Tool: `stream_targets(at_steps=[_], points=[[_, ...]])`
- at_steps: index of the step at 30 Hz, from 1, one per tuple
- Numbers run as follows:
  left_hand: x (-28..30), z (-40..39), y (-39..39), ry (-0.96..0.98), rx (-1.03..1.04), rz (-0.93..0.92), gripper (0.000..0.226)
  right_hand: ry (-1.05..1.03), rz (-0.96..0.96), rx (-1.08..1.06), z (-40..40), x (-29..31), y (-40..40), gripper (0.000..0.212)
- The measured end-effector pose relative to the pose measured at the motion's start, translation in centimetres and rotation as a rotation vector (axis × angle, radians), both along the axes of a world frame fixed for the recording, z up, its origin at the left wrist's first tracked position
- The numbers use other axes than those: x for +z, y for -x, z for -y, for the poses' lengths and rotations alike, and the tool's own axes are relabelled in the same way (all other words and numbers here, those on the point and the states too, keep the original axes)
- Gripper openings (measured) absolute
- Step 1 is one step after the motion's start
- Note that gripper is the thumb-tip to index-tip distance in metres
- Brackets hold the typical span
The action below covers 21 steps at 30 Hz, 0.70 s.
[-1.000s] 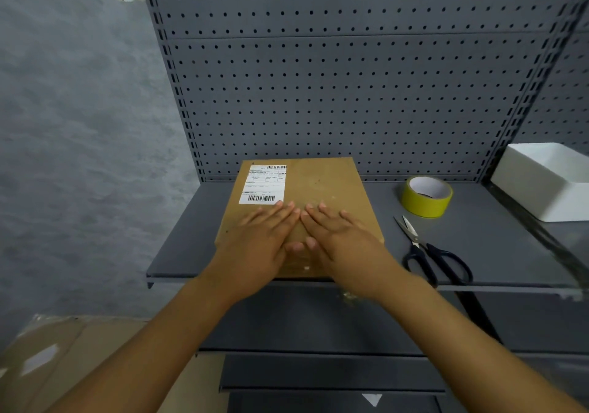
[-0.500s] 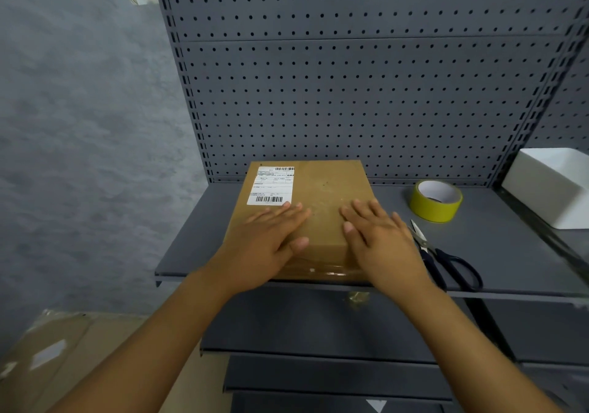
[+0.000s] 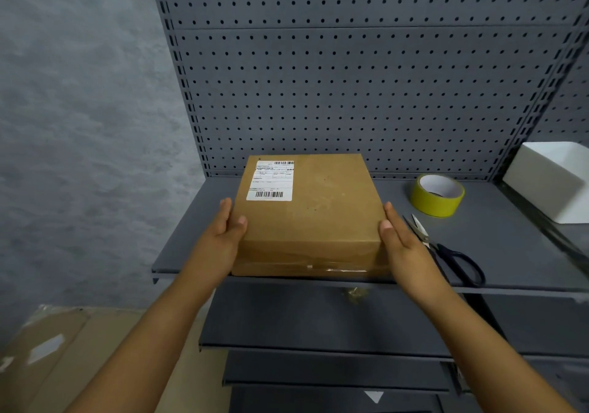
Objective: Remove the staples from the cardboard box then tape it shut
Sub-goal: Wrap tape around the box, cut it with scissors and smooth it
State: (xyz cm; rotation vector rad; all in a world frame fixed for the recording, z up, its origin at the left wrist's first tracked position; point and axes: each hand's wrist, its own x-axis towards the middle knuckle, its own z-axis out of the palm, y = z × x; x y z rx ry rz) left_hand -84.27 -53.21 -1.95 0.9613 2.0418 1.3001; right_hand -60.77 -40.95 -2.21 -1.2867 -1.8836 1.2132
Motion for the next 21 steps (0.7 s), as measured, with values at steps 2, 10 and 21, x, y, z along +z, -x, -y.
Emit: stream_targets(at_steps=[2, 10, 21], points=[[-0.4, 0.3, -0.2, -0.030, 0.040, 0.061, 0.056, 0.049, -0.024, -0.010, -0.5, 0.1, 0.0, 0.049], [0.7, 0.1, -0.6, 0.161, -0.010, -0.191, 0.054, -0.050, 0.129, 0.033, -0.6, 0.6, -0.2, 0.053], [1.4, -0.2, 0.6, 0.245, -0.181, -0.364, 0.053, -0.442, 0.161, 0.008, -2.6, 1.0, 0.7, 0.036]])
